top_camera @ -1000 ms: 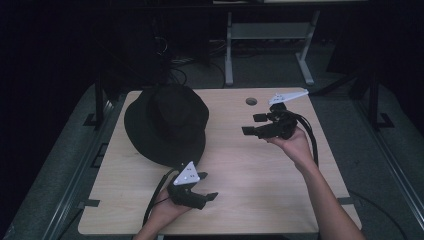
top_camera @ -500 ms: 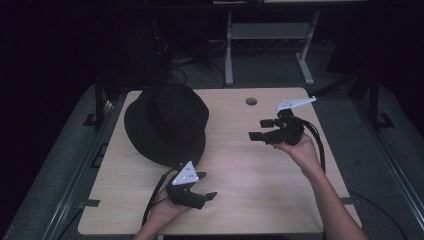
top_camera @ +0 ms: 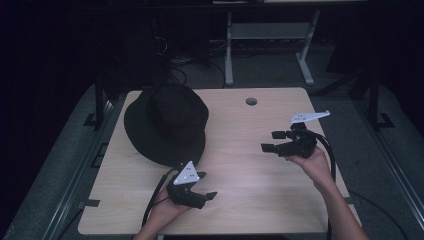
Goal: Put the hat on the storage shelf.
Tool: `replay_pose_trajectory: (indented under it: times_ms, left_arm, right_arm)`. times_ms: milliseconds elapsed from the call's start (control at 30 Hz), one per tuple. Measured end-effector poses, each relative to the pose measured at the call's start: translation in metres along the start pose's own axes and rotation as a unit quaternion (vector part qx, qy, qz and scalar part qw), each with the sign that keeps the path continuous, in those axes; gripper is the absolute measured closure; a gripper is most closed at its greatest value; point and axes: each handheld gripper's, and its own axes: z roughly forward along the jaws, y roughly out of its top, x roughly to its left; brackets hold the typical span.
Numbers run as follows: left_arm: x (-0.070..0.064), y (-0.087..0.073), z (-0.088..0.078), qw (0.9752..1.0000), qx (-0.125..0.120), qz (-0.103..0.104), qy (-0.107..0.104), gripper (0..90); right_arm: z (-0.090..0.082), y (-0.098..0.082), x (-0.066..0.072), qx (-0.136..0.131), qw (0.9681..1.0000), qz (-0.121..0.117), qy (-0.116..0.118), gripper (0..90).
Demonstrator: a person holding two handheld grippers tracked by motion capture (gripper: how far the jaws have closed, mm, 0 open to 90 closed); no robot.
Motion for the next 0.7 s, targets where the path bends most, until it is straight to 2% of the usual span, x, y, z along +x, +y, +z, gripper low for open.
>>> replay_pose_trajectory:
  times_ms: [167,433,700]
  left_arm:
    - [0.001,0.0,-0.001,1.0,0.003,0.003,0.001,24.7]
    - [0.001,-0.001,-0.002,1.0,0.002,-0.005,0.002,24.7]
    - [0.001,-0.002,-0.001,1.0,0.002,-0.007,0.001,24.7]
  right_arm:
    - [-0.005,-0.011,0.001,0.002,1.0,0.001,0.001,18.5]
    - [-0.01,-0.029,0.001,0.007,1.0,0.005,0.0,18.5]
    - [-0.019,-0.048,0.0,0.007,0.9998,0.019,0.0,18.5]
